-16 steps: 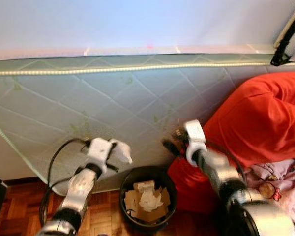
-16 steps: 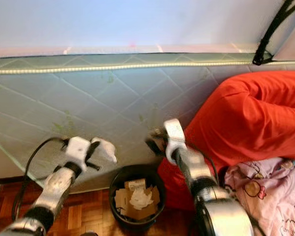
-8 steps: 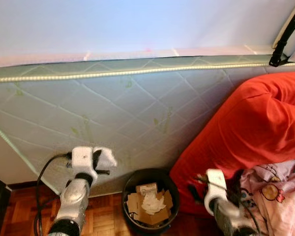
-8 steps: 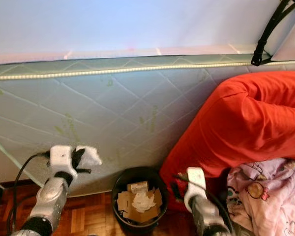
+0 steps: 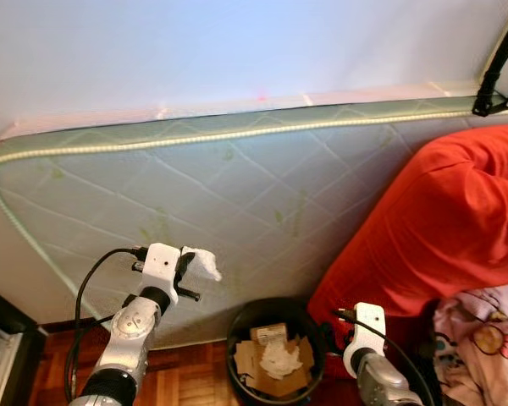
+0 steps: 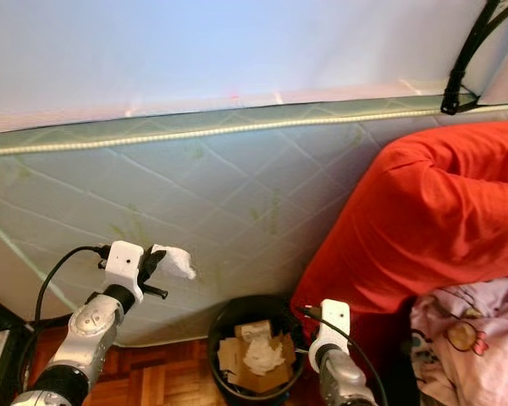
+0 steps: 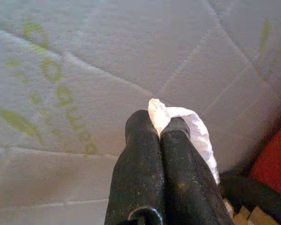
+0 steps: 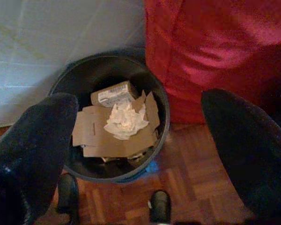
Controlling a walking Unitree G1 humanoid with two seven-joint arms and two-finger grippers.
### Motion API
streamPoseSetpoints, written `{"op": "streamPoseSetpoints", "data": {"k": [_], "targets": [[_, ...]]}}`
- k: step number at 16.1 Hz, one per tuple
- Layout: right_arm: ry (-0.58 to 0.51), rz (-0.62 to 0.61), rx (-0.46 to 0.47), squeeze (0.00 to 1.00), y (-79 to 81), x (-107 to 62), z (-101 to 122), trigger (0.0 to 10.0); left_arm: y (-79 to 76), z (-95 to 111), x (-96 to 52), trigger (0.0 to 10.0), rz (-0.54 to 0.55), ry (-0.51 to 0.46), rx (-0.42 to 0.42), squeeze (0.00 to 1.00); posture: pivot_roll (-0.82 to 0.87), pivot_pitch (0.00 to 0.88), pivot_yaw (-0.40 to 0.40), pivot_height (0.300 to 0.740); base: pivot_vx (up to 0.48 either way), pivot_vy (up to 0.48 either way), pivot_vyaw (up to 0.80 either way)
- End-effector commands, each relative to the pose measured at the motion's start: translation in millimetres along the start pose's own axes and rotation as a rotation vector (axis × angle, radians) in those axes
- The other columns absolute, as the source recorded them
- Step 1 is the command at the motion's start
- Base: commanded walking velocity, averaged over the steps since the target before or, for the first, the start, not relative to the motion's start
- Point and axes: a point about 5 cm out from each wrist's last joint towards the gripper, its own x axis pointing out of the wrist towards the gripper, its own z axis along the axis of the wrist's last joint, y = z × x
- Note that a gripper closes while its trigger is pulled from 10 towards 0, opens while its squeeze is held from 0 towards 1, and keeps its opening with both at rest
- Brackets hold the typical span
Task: Clean up the room
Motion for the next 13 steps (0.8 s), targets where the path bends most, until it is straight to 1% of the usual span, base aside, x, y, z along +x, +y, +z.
{"op": "streamPoseSetpoints", "data": {"k": [1,2,3,6,8,10,12,13], "targets": [[0.041,-0.043,0.036,0.0,-7.7,-4.6,-16.0,10.0,1.1,-4.0,3.3,10.0,0.025,0.04,-0.072,0.0,0.14,0.035,-0.003,0.718,0.0,0.0,0.0],[0.075,-0.063,0.035,0.0,-13.6,-8.4,-26.9,10.0,-0.3,-10.1,2.5,10.0,0.025,0.074,-0.078,0.0,0.13,0.038,-0.002,0.718,0.0,0.0,0.0],[0.083,-0.083,0.05,0.0,-18.2,-10.6,-31.5,10.0,-2.6,-12.3,2.2,10.0,0.023,0.085,-0.106,0.0,0.13,0.037,-0.001,0.718,0.0,0.0,0.0],[0.074,-0.101,0.113,0.0,-25.6,-14.1,-36.7,10.0,-8.3,-15.6,2.2,10.0,0.0,0.105,-0.094,0.0,0.14,0.048,-0.005,0.718,0.0,0.0,0.0],[0.065,-0.093,0.108,0.0,-26.3,-14.6,-36.7,10.0,-12.4,-12.0,4.0,10.0,-0.027,0.084,-0.09,0.0,0.13,0.056,-0.001,0.718,0.0,0.0,0.0],[0.068,-0.09,0.12,0.0,-25.6,-14.6,-37.5,10.0,-18.6,-11.4,2.5,10.0,-0.083,0.073,-0.062,0.0,0.14,0.059,-0.001,0.718,0.0,0.0,0.0],[0.056,-0.081,0.1,0.0,-22.2,-13.3,-34.8,10.0,-17.1,-16.6,-1.8,10.0,-0.082,0.09,-0.057,0.0,0.14,0.064,-0.003,0.718,0.0,0.0,0.0],[0.051,-0.078,0.107,0.0,-20.9,-12.7,-33.5,10.0,-14.6,-20.7,-3.9,10.0,-0.064,0.108,-0.074,0.0,0.14,0.066,-0.004,0.718,0.0,0.0,0.0]]}}
